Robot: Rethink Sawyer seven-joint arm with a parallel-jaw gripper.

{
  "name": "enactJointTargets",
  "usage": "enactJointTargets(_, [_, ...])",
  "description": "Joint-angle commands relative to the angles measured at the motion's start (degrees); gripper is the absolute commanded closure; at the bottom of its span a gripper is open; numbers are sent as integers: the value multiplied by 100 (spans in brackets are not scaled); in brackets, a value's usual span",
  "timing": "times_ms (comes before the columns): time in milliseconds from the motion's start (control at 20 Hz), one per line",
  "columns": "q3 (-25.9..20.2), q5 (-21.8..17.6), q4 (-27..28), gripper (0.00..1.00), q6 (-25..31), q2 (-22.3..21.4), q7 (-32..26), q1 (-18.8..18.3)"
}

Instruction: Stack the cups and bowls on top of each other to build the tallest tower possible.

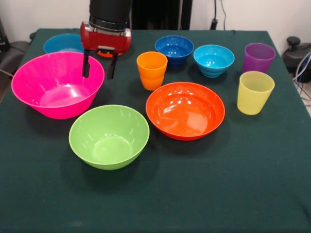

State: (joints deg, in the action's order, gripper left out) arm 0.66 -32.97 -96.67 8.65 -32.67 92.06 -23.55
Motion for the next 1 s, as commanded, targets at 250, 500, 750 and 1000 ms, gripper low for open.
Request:
enactJointTargets(250, [-105, -142, 397, 0, -358, 505, 562, 270])
enactJointTargets(500, [-101, -91, 414, 0, -391, 537, 561, 286])
enactJointTargets(750, [-133, -82, 412, 0, -396, 541, 526, 254])
enactJointTargets(1000, [-135, -100, 475, 0, -416, 605, 503, 245])
